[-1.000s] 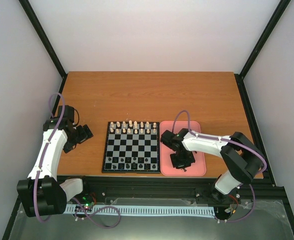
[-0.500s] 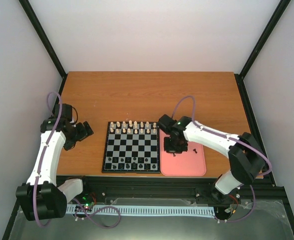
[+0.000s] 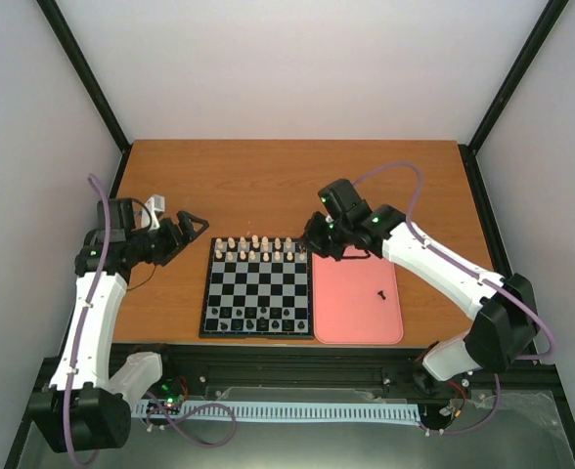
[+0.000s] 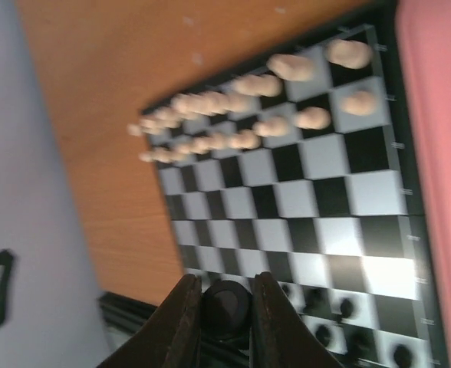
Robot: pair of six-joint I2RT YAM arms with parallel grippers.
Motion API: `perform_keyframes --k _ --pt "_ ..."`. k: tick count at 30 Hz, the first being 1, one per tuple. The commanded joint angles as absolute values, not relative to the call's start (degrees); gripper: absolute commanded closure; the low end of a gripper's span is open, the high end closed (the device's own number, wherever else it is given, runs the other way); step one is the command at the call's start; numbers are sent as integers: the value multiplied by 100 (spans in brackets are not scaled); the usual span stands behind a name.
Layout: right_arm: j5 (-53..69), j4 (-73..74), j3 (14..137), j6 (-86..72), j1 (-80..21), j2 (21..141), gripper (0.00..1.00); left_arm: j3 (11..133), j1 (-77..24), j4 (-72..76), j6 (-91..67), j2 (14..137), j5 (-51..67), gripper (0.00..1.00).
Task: Set up the chess pieces on the board
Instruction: Place the chess piece on the chessboard.
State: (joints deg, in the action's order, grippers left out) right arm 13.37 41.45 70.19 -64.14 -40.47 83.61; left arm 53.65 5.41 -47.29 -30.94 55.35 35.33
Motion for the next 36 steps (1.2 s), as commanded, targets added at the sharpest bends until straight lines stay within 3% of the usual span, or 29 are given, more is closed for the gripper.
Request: perform_keyframes --k 1,7,19,29,36 --pt "1542 3189 7578 -7370 -4017 8405 92 5380 370 -3510 -3451 5361 4497 2" --pt "1309 3303 8822 -7591 -4010 8863 92 5711 -25 -2827 -3440 5444 4749 8" --pt "1585 3416 10280 -7723 -4025 9860 92 6168 -1880 -1975 -3246 6056 3863 22" --pt "1686 3479 10544 -7728 -4034 9941 92 6328 -2088 -1664 -3091 6454 3304 24" --pt "1863 3417 10578 -7805 -4051 10012 92 6439 -2086 -1087 -3172 6594 3168 33"
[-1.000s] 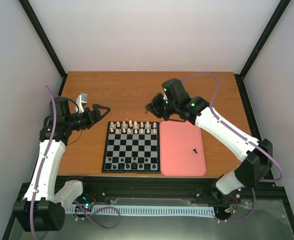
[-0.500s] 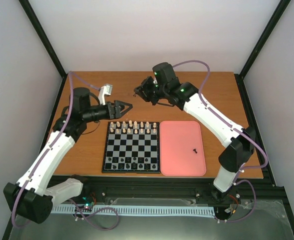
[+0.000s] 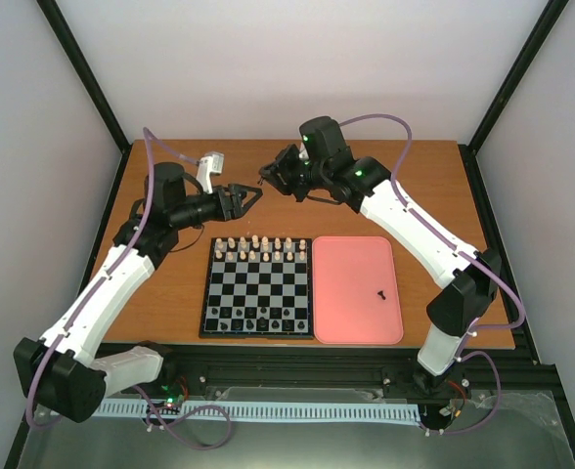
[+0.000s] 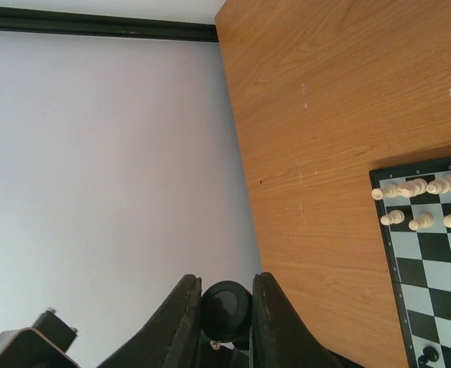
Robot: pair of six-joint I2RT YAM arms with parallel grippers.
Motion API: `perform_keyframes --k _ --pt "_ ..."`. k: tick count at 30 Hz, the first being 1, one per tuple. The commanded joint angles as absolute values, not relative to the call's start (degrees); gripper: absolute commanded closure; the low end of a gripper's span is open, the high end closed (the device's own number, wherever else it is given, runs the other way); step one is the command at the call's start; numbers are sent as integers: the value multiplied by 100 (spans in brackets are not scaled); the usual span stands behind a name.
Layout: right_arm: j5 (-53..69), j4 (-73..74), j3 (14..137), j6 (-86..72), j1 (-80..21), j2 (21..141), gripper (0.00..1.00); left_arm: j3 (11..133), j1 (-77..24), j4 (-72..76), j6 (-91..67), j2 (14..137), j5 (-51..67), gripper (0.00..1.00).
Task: Set up the chess pieces on the board
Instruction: Place the chess piece on the chessboard.
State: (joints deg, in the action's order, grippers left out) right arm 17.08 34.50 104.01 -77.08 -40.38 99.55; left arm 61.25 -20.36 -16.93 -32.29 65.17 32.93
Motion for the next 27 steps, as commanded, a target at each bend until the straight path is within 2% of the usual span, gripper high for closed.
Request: perform_keyframes --k 1,15,17,18,20,23,27 --pt "1878 3411 10616 -7804 -4054 10041 92 6461 -2091 -1036 -3193 6631 3169 34" --pt "2012 3559 10985 -7759 -4077 10206 92 6491 -2092 -580 -3325 6825 3034 45" --pt "2023 3556 10983 -7761 -4078 10212 92 6538 -2092 -567 -3435 6889 2950 54" --pt "2039 3547 10980 -7754 -4075 10219 92 6572 -2092 -563 -3482 6937 2921 61" --pt "2062 3534 11006 -7754 -4071 10234 92 6556 -2092 -483 -3570 6998 2894 67" --pt "2067 3547 11049 -7730 -4073 10248 92 6447 -2096 -315 -3657 6959 2837 71" --pt "2108 3574 11090 -7708 -4072 10265 92 6339 -2092 -37 -3758 6917 2800 70"
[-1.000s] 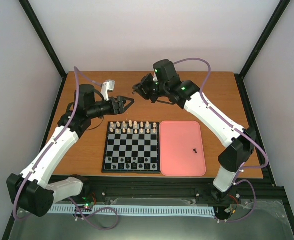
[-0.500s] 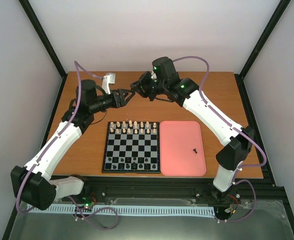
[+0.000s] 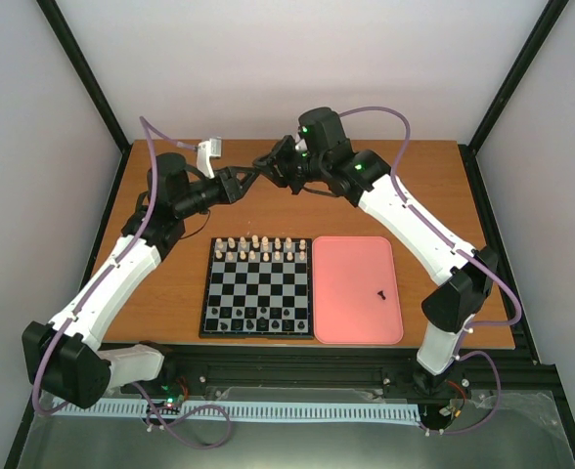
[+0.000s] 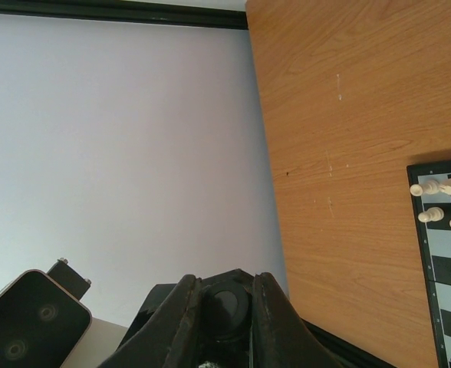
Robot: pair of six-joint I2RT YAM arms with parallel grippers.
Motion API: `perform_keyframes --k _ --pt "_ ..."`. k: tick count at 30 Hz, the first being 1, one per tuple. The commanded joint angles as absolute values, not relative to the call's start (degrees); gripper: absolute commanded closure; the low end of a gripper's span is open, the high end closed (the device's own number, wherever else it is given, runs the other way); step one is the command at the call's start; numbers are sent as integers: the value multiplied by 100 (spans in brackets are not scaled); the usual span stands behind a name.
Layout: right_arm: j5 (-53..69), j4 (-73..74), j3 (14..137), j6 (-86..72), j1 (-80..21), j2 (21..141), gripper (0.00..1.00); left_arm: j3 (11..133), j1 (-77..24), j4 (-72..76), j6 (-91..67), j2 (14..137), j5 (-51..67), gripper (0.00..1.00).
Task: Set up the chess pieces on the board
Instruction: Place the chess piece on the chessboard.
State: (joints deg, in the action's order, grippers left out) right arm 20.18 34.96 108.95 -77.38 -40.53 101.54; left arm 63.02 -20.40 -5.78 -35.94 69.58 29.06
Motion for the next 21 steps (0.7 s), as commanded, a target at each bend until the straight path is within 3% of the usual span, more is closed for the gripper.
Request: perform_keyframes --k 1,10,21 --pt "2109 3577 11096 -7707 -4076 10268 92 6323 -2092 1 -3768 6917 2790 69" --pt "2162 3550 11101 -7707 -4077 10266 92 6148 -2093 352 -3886 6920 2975 60" --pt "2153 3498 11135 -7723 -4103 10300 92 5922 -2092 993 -3897 6827 3156 67"
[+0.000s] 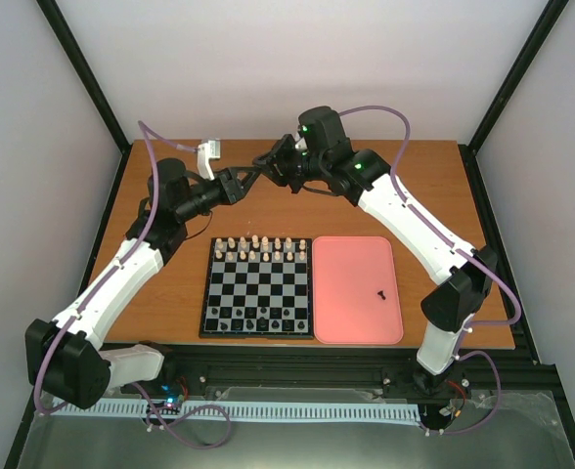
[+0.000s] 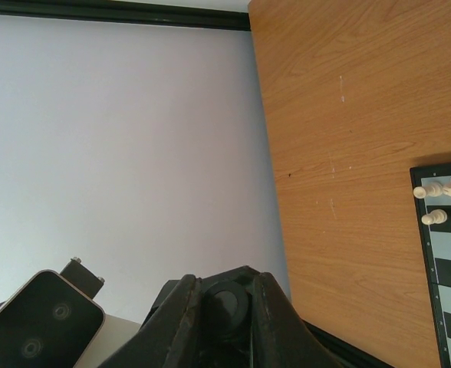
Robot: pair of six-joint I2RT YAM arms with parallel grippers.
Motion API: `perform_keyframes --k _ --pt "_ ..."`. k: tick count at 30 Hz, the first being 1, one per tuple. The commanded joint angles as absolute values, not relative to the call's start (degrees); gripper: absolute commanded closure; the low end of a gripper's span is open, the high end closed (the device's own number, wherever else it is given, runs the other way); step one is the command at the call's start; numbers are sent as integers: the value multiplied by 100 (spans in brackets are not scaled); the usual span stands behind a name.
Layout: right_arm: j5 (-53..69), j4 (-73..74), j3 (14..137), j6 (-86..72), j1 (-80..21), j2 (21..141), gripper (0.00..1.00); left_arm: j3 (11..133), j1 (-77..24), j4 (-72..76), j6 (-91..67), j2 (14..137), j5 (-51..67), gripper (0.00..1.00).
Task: Set up the chess pieces on the board
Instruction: Place the chess piece on the chessboard.
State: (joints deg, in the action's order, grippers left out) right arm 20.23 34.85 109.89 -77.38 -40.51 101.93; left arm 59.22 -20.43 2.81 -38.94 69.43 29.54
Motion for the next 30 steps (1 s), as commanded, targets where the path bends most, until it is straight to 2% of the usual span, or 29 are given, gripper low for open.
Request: perform_keyframes --k 1,9,12,15,16,18,25,30 --pt "2147 3484 11133 -7723 -4111 10308 92 5892 -2092 1086 -3879 6822 3189 69" --pt "2120 3573 11315 -7685 -4148 10393 92 5912 -2098 1301 -3783 6934 3339 68" --pt "2144 3607 11389 -7676 -4157 10418 92 5934 -2101 1321 -3639 6977 3499 64" --pt "2147 3648 11415 -7663 -4190 10433 92 5978 -2101 1269 -3379 7023 3727 64" --pt "2140 3641 11417 -7671 -4199 10440 92 6011 -2102 1211 -3292 7041 3768 67" --pt "2152 3649 11423 -7681 -4224 10448 92 6050 -2101 1115 -3219 7073 3816 78" --pt "2129 3674 11419 -7663 -4254 10433 92 6025 -2101 934 -3060 6965 3709 83" --pt "2109 3726 11411 -7641 -4254 10398 92 6048 -2101 676 -2769 6879 3628 96"
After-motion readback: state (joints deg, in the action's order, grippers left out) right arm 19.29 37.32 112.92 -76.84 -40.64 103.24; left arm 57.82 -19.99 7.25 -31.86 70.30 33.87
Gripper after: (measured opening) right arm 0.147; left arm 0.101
